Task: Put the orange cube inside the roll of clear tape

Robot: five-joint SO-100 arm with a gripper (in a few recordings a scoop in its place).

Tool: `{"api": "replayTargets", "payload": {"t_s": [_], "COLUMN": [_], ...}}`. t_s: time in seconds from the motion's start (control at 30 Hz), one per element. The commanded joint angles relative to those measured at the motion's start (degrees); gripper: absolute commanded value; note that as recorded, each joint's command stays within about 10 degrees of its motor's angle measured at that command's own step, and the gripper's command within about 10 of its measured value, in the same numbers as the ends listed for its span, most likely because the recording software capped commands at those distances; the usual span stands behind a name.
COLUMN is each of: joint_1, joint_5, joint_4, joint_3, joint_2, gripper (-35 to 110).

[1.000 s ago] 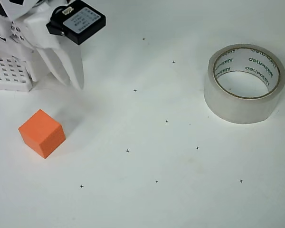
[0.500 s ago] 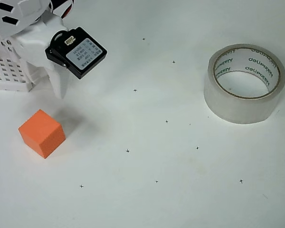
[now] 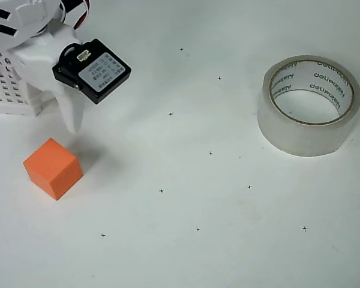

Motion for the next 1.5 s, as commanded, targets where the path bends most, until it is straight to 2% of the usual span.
{"api": "replayTargets", "payload": {"t_s": [0.0,0.63,1.27,1.47], "joint_1": [1.2,4.3,6.4,6.7], "joint_5": [-1.5,-5.1,-8.6,-9.4], "joint_4": [-3.0,-10.5,-14.2,-19.9], "joint_3": [-1.8,4.7,2.5,4.4], "joint_2": [-3.1,-7.7,-12.7,-17.3], "gripper": [37,40,40,40]}}
